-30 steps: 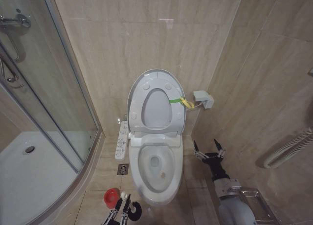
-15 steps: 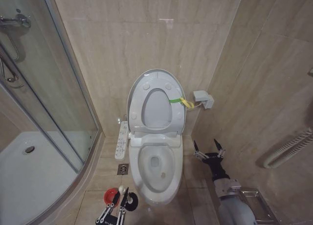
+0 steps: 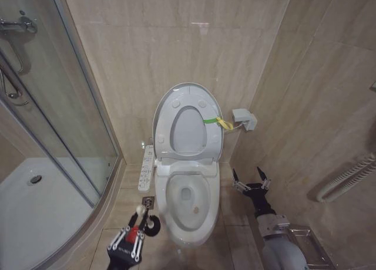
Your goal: Open the toilet lid, clean the toilet bowl with a toilet brush, close the toilet lid, and flush.
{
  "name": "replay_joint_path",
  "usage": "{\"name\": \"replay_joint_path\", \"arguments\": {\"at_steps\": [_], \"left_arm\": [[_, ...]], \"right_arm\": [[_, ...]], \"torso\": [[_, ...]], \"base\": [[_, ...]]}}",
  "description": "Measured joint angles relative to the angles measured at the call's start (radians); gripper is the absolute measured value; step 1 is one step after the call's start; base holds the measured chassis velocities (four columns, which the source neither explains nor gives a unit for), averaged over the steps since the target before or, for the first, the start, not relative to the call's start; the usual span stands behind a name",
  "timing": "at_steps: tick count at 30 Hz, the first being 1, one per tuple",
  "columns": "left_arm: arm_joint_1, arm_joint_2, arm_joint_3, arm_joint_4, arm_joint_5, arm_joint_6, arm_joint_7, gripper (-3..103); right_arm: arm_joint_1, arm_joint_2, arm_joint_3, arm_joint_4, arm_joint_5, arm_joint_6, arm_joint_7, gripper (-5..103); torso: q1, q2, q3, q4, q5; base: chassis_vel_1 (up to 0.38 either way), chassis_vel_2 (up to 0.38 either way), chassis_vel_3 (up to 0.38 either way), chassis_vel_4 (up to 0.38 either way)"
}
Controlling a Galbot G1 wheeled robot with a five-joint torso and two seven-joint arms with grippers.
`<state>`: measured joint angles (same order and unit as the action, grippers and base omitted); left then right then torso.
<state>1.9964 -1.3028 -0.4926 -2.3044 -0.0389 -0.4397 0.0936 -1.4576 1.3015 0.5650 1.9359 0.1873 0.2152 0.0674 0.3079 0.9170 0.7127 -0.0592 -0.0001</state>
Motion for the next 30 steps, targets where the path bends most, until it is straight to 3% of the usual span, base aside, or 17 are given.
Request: {"name": "replay_joint_path", "arguments": {"at_steps": [12,18,30], "left_arm": [[-0.225,0.058,-0.019,0.083,-0.127,0.051,0.066,19],[-0.312,0.079,-0.019,0.158,-0.194,0.04,0.108,19],[-0.356,0.114,-0.014,0.173,-0.237,0.022,0.164,19]], "right_arm": [[0.0,0.0,0.0,0.0,0.0,0.0,0.0,100],[0.0,0.0,0.0,0.0,0.0,0.0,0.0,100],[0.0,0.0,0.0,0.0,0.0,0.0,0.0,100]], "torso": [[0.0,0.0,0.0,-0.0001,0.0],[0.0,0.0,0.0,0.0,-0.0001],[0.0,0.0,0.0,0.0,0.0001]], "base": [[0.0,0.0,0.0,0.0],[0.0,0.0,0.0,0.0],[0.0,0.0,0.0,0.0]]}}
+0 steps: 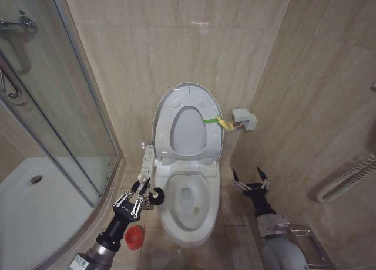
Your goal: Open the toilet lid, clean the toilet bowl with a toilet brush, close the toilet lid, and flush.
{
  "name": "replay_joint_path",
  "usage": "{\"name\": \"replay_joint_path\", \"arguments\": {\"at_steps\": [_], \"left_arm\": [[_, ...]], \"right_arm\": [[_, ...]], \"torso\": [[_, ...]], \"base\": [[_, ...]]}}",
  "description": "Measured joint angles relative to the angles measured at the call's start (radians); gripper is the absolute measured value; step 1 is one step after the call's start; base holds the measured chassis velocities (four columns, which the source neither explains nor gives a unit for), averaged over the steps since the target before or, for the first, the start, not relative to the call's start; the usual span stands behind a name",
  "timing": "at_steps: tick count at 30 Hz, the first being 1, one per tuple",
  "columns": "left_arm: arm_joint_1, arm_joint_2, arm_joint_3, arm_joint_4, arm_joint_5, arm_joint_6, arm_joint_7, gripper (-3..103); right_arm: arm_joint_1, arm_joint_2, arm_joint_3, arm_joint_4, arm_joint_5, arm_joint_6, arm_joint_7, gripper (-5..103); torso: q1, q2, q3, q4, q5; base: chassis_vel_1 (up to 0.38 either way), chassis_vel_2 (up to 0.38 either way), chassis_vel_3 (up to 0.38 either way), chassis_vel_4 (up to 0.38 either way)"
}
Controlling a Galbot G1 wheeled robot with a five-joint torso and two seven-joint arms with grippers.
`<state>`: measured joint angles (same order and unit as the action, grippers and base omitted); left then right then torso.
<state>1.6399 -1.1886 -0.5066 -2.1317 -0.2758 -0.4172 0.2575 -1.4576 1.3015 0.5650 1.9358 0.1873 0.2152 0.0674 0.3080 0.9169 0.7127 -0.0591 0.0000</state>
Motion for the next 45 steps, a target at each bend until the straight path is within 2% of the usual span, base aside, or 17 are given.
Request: {"name": "replay_joint_path", "arguments": {"at_steps": [14,23,30,45], "left_arm": [[-0.054,0.01,0.018,0.052,-0.022,-0.01,0.031,19],[-0.135,0.022,0.023,0.125,-0.086,-0.053,0.105,19],[-0.25,0.036,0.037,0.217,-0.151,-0.071,0.15,19],[-0.356,0.048,0.07,0.353,-0.221,-0.054,0.151,19]], "right_arm": [[0.0,0.0,0.0,0.0,0.0,0.0,0.0,100],[0.0,0.0,0.0,0.0,0.0,0.0,0.0,100],[0.0,0.0,0.0,0.0,0.0,0.0,0.0,100],[0.0,0.0,0.0,0.0,0.0,0.0,0.0,100]], "torso": [[0.0,0.0,0.0,0.0001,0.0],[-0.001,0.0,0.0,0.0,0.0],[0.001,0.0,0.0,0.0001,-0.0001],[0.0,0.0,0.0,0.0,-0.0001]], "base": [[0.044,-0.045,-0.04,0.041],[0.055,-0.069,-0.063,0.066],[-0.026,0.016,0.039,-0.029],[0.0,0.0,0.0,0.0]]}}
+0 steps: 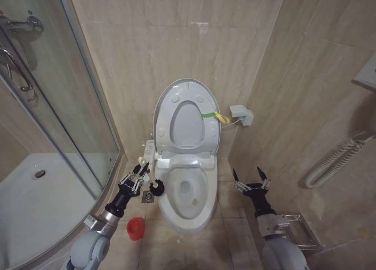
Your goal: Open the toilet lid, clean the toilet bowl with a toilet brush, close the toilet lid, and flush.
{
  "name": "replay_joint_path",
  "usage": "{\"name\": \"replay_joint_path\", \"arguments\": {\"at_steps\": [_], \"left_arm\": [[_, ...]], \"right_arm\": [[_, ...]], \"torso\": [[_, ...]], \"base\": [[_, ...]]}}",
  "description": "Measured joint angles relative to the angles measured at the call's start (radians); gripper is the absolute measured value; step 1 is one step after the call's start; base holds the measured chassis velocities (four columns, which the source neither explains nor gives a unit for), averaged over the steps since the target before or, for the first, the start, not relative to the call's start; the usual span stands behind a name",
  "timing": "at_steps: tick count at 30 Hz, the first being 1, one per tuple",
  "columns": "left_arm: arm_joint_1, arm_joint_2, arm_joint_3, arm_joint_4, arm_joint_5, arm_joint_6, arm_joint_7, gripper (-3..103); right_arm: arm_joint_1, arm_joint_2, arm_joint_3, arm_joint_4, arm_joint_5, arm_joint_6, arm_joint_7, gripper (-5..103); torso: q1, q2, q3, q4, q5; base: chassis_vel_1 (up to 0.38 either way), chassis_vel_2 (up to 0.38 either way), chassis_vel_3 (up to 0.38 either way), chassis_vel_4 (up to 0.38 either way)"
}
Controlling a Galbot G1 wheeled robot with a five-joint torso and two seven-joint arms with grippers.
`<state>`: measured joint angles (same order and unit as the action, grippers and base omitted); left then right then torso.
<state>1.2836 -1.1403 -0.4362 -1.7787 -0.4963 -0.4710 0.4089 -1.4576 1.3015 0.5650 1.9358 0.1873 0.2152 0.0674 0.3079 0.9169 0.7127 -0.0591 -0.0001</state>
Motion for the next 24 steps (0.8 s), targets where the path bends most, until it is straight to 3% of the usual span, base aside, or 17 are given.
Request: {"name": "replay_joint_path", "arguments": {"at_steps": [24], "left_arm": [[-0.196,0.056,0.132,0.117,-0.074,0.035,-0.002,19]], "right_arm": [[0.0,0.0,0.0,0.0,0.0,0.0,0.0,100]], "torso": [[0.0,0.0,0.0,0.0,0.0001]], "base": [[0.0,0.0,0.0,0.0]]}}
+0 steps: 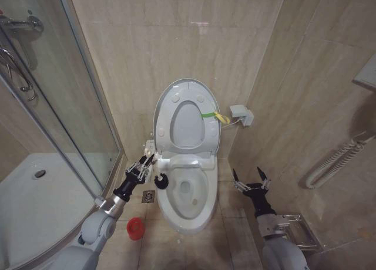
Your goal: Open the toilet lid, clean the toilet bowl with a toilet brush, close the toilet lid, and flush.
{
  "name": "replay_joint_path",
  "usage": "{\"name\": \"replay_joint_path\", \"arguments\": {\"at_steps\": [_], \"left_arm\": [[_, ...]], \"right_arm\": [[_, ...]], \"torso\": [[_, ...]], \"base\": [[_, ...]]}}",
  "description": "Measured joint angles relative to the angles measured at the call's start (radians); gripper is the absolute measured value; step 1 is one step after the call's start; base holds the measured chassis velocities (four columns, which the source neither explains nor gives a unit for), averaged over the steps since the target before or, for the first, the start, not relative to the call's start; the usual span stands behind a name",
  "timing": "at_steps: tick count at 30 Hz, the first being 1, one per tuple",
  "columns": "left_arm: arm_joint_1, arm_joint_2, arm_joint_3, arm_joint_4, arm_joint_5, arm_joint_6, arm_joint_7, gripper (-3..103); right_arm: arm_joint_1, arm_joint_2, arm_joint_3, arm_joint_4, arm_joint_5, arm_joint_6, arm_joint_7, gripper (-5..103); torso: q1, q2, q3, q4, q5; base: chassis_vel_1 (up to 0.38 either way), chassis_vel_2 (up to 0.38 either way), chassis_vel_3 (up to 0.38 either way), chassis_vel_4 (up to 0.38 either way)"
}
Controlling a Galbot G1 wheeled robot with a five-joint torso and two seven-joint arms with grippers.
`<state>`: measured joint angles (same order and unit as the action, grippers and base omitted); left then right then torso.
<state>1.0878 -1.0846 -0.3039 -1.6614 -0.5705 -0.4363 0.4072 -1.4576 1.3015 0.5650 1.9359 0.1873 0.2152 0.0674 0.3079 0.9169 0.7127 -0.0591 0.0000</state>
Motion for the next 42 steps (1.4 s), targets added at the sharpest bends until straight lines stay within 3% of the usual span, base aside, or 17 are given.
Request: {"name": "replay_joint_path", "arguments": {"at_steps": [6,19,36,42], "left_arm": [[-0.047,-0.008,0.044,0.021,-0.006,0.013,-0.008,19],[-0.03,-0.033,0.097,0.011,-0.003,0.023,-0.012,19],[-0.129,-0.071,0.267,0.164,-0.02,0.027,-0.023,19],[-0.134,-0.083,0.285,0.214,-0.01,0.019,-0.016,19]], "right_arm": [[0.0,0.0,0.0,0.0,0.0,0.0,0.0,100],[0.0,0.0,0.0,0.0,0.0,0.0,0.0,100],[0.0,0.0,0.0,0.0,0.0,0.0,0.0,100],[0.0,0.0,0.0,0.0,0.0,0.0,0.0,100]], "torso": [[0.0,0.0,0.0,-0.0001,0.0001],[0.0,0.0,0.0,0.0,0.0002],[0.0,0.0,0.0,-0.0001,0.0002],[0.0,0.0,0.0,0.0,0.0001]], "base": [[0.0,0.0,0.0,0.0],[0.0,0.0,0.0,0.0],[0.0,0.0,0.0,0.0],[0.0,0.0,0.0,0.0]]}}
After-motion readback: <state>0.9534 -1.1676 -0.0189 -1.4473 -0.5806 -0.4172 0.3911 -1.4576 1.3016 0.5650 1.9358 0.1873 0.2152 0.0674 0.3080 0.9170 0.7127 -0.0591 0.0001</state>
